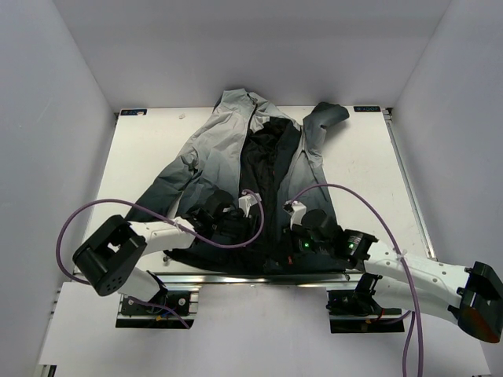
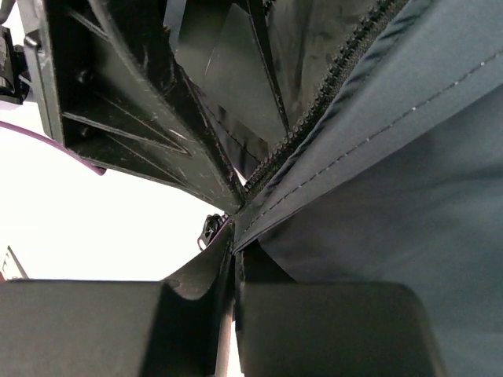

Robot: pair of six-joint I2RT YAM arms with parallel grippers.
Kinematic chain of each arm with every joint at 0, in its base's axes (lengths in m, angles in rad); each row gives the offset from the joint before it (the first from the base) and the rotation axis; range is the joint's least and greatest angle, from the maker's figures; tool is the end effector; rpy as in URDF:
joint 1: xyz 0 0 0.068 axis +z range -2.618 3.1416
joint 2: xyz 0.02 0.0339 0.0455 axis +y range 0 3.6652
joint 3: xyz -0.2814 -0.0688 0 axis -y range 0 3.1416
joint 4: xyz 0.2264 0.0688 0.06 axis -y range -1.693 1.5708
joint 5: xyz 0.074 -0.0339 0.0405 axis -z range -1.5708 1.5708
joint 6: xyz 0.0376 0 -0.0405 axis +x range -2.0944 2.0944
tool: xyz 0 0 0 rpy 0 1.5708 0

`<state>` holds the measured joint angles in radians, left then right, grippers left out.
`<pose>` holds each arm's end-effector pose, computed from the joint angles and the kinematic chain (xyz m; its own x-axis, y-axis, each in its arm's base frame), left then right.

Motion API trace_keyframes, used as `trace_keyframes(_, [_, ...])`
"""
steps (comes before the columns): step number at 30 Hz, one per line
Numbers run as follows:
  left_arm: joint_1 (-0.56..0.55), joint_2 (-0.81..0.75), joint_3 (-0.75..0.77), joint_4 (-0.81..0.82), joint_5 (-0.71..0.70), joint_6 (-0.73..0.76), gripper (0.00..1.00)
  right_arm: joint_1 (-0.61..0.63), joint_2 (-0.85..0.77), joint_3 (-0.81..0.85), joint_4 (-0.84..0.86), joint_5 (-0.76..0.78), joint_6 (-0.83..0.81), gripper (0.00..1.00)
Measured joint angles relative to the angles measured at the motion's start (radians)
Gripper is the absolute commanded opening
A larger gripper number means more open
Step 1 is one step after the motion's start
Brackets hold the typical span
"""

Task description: Zip up the jacket

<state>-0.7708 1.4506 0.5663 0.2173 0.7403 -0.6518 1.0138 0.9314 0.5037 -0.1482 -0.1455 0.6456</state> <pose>0.1661 -0.1966 0.1928 -0.8954 0.2454 -0.3715 0.4419 0.3890 -0.8083 0.0885 0.1525 0.2394 -0.7740 -0.1166 -0.6224 -0.5490 0.6135 0.5677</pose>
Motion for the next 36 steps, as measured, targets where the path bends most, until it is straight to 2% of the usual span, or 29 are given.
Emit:
trace_keyframes(7, [-0.031, 0.008, 0.004, 0.078, -0.016, -0.027, 0.54, 0.000, -0.027, -0.023, 0.012, -0.009, 0.007, 0.00])
trace_keyframes(14, [-0.037, 0.077, 0.041, 0.091, -0.032, -0.041, 0.39, 0.000, -0.077, -0.049, 0.022, -0.014, 0.018, 0.00])
trace_keyframes(17, [-0.037, 0.090, 0.053, 0.099, -0.032, -0.052, 0.24, 0.000, -0.096, -0.063, 0.024, -0.013, 0.026, 0.00])
trace_keyframes(18, [-0.037, 0.093, 0.055, 0.106, -0.029, -0.055, 0.05, 0.000, -0.098, -0.066, 0.024, -0.010, 0.029, 0.00])
trace_keyframes(19, [-0.038, 0.095, 0.056, 0.114, -0.025, -0.061, 0.00, 0.000, -0.100, -0.068, 0.023, -0.004, 0.032, 0.00])
trace_keyframes(20, [-0.039, 0.095, 0.056, 0.121, -0.024, -0.063, 0.00, 0.000, -0.100, -0.069, 0.019, 0.006, 0.037, 0.03])
trace_keyframes(21, [-0.040, 0.095, 0.056, 0.129, -0.024, -0.064, 0.00, 0.000, -0.100, -0.070, 0.016, 0.014, 0.046, 0.21])
trace_keyframes(24, [-0.041, 0.092, 0.055, 0.143, -0.027, -0.067, 0.00, 0.000, -0.101, -0.070, 0.006, 0.053, 0.085, 0.43])
trace_keyframes(30, [-0.045, 0.057, 0.039, 0.171, -0.039, -0.078, 0.00, 0.000, -0.098, -0.077, 0.003, 0.088, 0.131, 0.56])
trace_keyframes(36, [-0.061, 0.043, 0.029, 0.187, -0.053, -0.092, 0.00, 0.000, -0.073, -0.093, 0.024, 0.091, 0.170, 0.56])
